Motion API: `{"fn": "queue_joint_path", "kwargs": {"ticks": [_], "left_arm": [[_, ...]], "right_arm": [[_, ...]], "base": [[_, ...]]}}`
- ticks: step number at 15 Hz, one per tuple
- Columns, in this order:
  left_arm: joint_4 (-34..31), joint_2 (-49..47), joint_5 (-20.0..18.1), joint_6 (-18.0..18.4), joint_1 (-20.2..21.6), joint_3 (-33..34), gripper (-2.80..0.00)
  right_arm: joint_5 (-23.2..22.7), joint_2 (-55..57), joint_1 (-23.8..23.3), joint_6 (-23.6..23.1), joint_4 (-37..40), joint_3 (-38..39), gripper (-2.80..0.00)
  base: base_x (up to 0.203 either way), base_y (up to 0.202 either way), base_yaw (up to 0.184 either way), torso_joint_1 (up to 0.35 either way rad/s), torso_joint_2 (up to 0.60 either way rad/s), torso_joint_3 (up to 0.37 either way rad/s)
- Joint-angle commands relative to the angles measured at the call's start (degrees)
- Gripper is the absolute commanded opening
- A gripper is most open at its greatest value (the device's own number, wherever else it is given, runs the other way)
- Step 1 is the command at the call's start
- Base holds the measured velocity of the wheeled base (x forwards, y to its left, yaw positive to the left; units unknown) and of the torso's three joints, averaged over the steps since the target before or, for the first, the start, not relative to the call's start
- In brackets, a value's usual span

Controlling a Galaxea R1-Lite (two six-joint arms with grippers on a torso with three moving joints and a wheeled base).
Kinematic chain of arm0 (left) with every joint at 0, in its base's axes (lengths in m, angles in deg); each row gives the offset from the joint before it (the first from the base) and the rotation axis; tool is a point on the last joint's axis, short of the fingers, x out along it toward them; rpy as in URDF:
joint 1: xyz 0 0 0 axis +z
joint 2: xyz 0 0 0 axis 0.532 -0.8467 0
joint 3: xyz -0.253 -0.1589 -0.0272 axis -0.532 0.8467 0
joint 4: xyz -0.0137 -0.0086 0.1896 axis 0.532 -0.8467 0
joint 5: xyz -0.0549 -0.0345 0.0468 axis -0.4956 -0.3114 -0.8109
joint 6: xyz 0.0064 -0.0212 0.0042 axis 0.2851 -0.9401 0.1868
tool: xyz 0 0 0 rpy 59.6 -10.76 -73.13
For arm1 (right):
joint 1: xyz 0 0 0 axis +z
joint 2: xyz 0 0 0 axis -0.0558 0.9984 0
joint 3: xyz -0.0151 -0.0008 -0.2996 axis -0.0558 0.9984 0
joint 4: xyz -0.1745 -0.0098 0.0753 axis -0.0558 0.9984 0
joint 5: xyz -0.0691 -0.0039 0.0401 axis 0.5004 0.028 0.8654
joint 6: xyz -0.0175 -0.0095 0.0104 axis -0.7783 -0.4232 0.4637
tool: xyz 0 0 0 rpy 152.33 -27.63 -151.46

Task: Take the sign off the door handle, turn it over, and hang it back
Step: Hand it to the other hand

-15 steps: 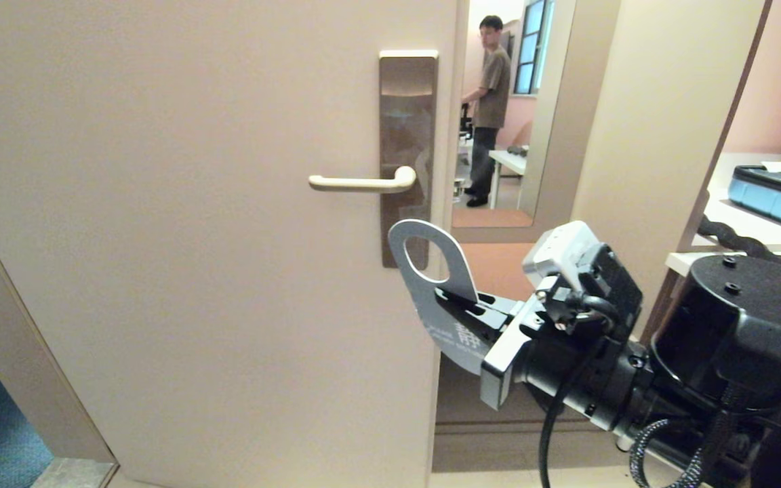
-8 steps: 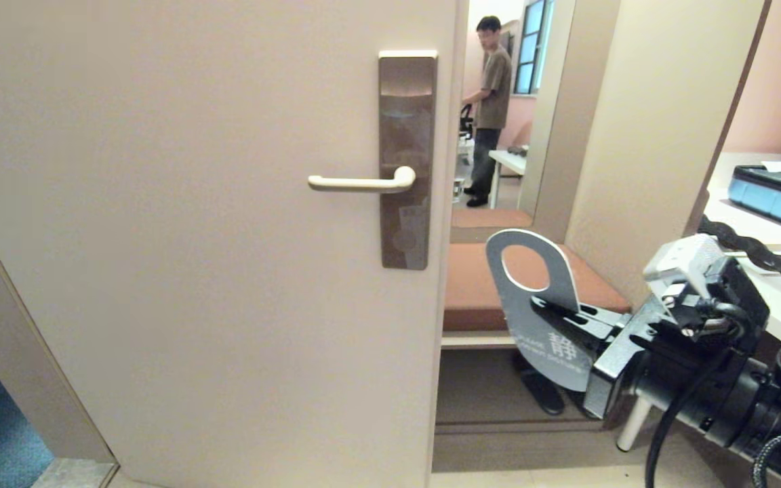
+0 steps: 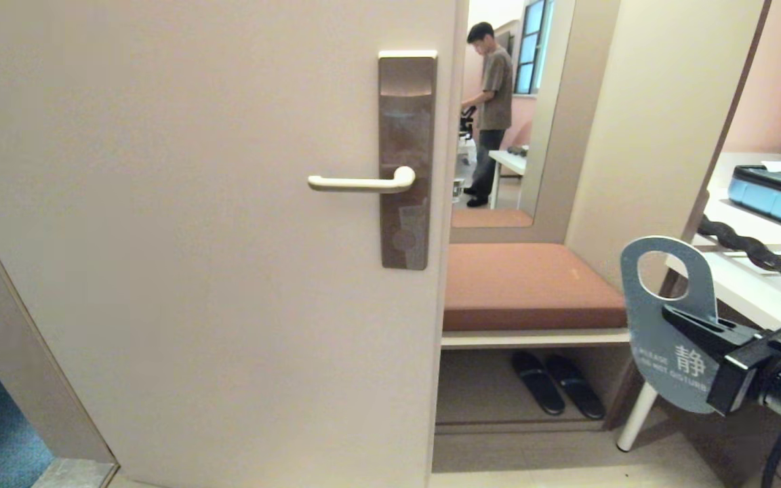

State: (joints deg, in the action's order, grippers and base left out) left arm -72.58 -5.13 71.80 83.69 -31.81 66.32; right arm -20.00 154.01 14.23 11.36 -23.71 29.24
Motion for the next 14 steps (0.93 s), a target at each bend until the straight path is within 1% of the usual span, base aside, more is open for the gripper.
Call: {"fn": "queue_joint_path", "kwargs": {"ticks": [1, 3, 5, 6, 7, 11, 14], "left_arm": [[0.01, -0.07, 0.02, -0.03, 0.02, 0.0, -2.8], [0.01, -0.07, 0.02, -0.03, 0.02, 0.0, -2.8], [0.01, -0.07, 0.02, -0.03, 0.02, 0.0, -2.8], [0.01, -0.07, 0.02, -0.03, 0.02, 0.0, -2.8], [0.01, -0.07, 0.02, -0.03, 0.02, 0.0, -2.8], [0.01, -0.07, 0.02, -0.03, 0.02, 0.0, -2.8], [0.01, -0.07, 0.02, -0.03, 0.02, 0.0, -2.8]], "right_arm": [[-0.09, -6.77, -3.35, 0.08, 0.3, 6.24, -2.8], [-0.09, -11.44, -4.56, 0.06, 0.44, 12.03, -2.8], [-0.37, -15.58, -4.95, 0.06, 0.75, 16.13, -2.8], [-1.0, -17.93, -5.06, 0.13, 3.21, 16.61, -2.8], [-1.46, -20.74, -5.43, 0.16, 7.56, 16.78, -2.8], [-3.12, -33.28, -9.74, 0.07, 24.82, 16.93, -2.8], [-4.78, -42.57, -12.71, -0.03, 32.02, 16.95, -2.8]], "base": [[0.0, 0.0, 0.0, 0.0, 0.0, 0.0], [0.0, 0.0, 0.0, 0.0, 0.0, 0.0], [0.0, 0.0, 0.0, 0.0, 0.0, 0.0], [0.0, 0.0, 0.0, 0.0, 0.0, 0.0], [0.0, 0.0, 0.0, 0.0, 0.0, 0.0], [0.0, 0.0, 0.0, 0.0, 0.0, 0.0], [0.0, 0.0, 0.0, 0.0, 0.0, 0.0]]}}
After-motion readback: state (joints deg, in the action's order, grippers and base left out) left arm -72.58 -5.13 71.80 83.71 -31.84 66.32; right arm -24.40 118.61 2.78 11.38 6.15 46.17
